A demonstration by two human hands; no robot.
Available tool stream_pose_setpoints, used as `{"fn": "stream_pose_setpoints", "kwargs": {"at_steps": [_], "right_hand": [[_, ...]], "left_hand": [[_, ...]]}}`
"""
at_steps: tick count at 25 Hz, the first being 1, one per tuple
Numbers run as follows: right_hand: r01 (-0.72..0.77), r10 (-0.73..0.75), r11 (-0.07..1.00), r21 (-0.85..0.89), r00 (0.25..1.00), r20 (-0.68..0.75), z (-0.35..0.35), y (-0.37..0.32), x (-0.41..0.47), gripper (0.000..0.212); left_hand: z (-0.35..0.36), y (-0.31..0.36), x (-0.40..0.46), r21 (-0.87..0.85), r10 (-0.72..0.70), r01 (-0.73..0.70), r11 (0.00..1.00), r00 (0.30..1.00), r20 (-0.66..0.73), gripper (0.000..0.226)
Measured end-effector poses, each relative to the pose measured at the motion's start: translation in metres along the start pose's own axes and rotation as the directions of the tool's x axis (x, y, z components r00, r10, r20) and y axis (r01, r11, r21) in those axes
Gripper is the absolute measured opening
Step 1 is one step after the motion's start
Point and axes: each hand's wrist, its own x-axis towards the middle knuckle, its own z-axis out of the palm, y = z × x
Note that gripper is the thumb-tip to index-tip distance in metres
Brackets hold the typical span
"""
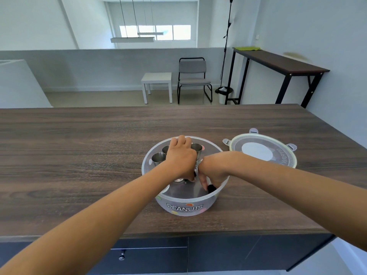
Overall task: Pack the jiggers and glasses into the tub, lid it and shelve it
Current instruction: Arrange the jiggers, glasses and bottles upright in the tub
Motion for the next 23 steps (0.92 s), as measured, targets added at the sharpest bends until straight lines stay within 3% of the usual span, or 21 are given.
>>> {"fn": "stream_pose_setpoints", "kwargs": {"at_steps": [5, 13, 19, 23], "right_hand": [[-0.002, 0.01, 0.998, 0.063, 0.993, -0.119, -0.004, 0.005, -0.015, 0.029], [-0.019, 0.022, 0.997, 0.074, 0.999, -0.049, -0.004, 0.003, -0.014, 0.042], [-0.002, 0.001, 1.0, 0.028, 1.0, 0.016, -0.004, -0.001, -0.003, 0.043], [0.032, -0.031, 0.999, 0.039, 0.999, -0.031, -0.002, -0.004, 0.002, 0.033]], "left_hand": [[-0.003, -0.003, 0.001, -0.15, -0.058, 0.056, 0.987, 0.998, -0.006, 0.04], [-0.033, -0.021, -0.006, -0.43, -0.14, 0.119, 0.895, 0.99, -0.017, 0.025], [-0.056, -0.039, -0.029, -0.583, -0.072, 0.047, 0.811, 0.997, -0.021, 0.019], [-0.065, -0.043, -0.042, -0.542, -0.013, 0.033, 0.84, 0.999, 0.041, 0.015]]}}
